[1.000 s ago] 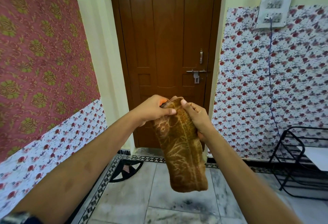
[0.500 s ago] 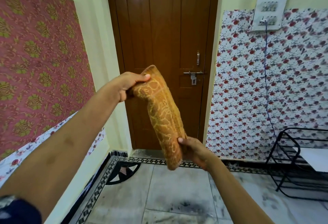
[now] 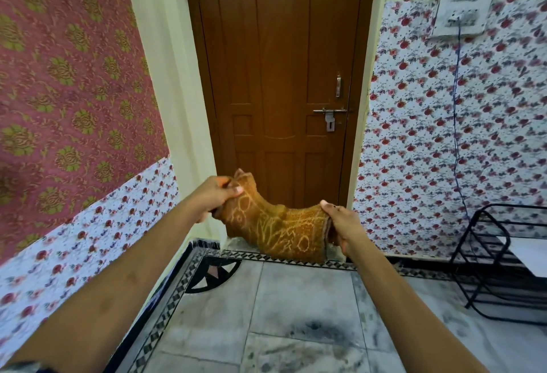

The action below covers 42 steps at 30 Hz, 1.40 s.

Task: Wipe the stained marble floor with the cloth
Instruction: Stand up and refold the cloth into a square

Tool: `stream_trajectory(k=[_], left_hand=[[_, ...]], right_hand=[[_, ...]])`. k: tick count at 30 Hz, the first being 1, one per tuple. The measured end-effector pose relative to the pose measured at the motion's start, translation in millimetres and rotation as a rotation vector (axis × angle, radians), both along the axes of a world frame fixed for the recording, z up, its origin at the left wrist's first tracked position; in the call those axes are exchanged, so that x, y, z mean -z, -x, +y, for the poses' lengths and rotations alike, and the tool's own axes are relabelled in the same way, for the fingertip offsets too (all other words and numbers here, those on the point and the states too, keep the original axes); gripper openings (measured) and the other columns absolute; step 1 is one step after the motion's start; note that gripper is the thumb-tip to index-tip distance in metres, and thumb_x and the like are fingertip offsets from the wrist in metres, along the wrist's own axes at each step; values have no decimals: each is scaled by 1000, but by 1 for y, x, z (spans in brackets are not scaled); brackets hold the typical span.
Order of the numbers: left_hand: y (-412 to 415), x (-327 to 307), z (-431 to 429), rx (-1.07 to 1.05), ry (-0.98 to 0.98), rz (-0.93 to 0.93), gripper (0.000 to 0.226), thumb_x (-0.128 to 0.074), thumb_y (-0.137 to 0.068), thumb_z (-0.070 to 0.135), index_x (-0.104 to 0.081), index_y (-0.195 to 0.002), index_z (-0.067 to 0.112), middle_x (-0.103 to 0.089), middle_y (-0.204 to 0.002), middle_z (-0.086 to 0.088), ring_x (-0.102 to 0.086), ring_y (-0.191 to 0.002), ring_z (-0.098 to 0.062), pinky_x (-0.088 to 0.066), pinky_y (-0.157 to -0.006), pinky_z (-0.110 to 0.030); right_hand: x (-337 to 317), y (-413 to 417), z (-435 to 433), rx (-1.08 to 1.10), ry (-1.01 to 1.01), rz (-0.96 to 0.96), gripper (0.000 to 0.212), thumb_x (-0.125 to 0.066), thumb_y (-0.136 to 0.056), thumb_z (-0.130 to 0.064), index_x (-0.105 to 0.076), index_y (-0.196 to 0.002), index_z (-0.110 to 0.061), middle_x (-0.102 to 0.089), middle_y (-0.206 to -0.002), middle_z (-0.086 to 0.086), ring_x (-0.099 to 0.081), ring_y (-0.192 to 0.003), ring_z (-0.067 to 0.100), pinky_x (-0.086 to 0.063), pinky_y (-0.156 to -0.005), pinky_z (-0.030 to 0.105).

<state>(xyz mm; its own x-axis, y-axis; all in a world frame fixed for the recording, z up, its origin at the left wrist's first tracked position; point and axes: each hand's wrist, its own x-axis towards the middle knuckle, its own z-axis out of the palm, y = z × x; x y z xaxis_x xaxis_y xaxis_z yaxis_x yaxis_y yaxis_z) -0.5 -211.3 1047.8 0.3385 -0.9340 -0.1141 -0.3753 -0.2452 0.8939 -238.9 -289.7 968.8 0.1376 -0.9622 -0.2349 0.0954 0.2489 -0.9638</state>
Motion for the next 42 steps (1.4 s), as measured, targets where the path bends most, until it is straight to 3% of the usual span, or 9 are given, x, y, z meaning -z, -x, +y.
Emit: stream_trajectory(k=[7, 11, 14, 18, 25, 30, 35, 39, 42], left_hand=[[54, 36, 1, 169, -41, -100, 13, -52, -95, 29, -62, -94, 20, -66, -98, -8, -64, -93, -23, -52, -88, -39], [80, 40, 1, 203, -13, -94, 29, -48, -95, 38, -63, -100, 13, -67, -96, -6, -64, -88, -17, -52, -78, -28], [86, 41, 1, 212, 23, -119, 34, -57, -88, 46, -64, -98, 14, -67, -95, -4, -63, -88, -16, -50, -72, -24], [79, 47, -3, 146, 26, -87, 11, -61, -89, 25, -64, -90, 15, -66, -85, -2, -64, -82, -13, -50, -68, -21], [73, 44, -2, -29, -15, 222, 14, -56, -92, 19, -61, -81, 17, -64, -83, -6, -61, -76, -17, -48, -61, -27], [75, 42, -4, 52, 40, 144, 14, -54, -93, 21, -61, -81, 23, -66, -87, -3, -62, -83, -16, -49, -71, -28], [81, 37, -2, 83, 64, 153, 22, -45, -97, 33, -60, -84, 24, -62, -86, 2, -59, -85, -15, -44, -64, -23], [75, 38, 3, 198, 33, 190, 11, -59, -90, 33, -57, -96, 25, -62, -92, 4, -58, -81, -8, -48, -64, -21], [70, 42, 0, 107, 11, 224, 23, -66, -85, 17, -59, -107, 16, -64, -95, -3, -61, -88, -18, -53, -76, -31]], right_hand=[[-9, -35, 8, 18, 11, 161, 37, -58, -88, -42, -56, -93, -6, -61, -98, 12, -58, -94, 26, -47, -91, 39], [-7, -45, 10, 56, -46, 148, 33, -61, -87, -39, -57, -83, -6, -66, -99, 15, -63, -94, 28, -51, -91, 42], [-14, -42, 13, 46, -116, 31, 32, -57, -91, -34, -56, -95, -2, -65, -93, 14, -62, -84, 23, -55, -71, 31], [-19, -37, 20, -22, -168, -195, 18, -55, -93, -22, -57, -101, -6, -66, -92, 13, -65, -75, 19, -55, -48, 23], [-18, -29, 21, -38, -24, -75, 10, -58, -90, -13, -61, -86, -5, -61, -73, 9, -59, -63, 14, -53, -52, 18], [-27, -33, 24, -173, -42, -91, 12, -54, -92, -14, -59, -85, -6, -60, -74, 9, -60, -65, 17, -54, -52, 20], [-35, -40, 30, -245, -77, -206, 16, -52, -94, -17, -60, -90, -3, -62, -74, 11, -64, -54, 14, -54, -50, 19], [-36, -34, 28, -288, -56, -188, 42, -39, -98, -40, -61, -101, -4, -67, -96, 14, -66, -84, 20, -57, -64, 24], [-35, -28, 26, -164, 121, 51, 46, -32, -99, -42, -64, -103, -9, -65, -102, 8, -59, -90, 18, -48, -69, 25]])
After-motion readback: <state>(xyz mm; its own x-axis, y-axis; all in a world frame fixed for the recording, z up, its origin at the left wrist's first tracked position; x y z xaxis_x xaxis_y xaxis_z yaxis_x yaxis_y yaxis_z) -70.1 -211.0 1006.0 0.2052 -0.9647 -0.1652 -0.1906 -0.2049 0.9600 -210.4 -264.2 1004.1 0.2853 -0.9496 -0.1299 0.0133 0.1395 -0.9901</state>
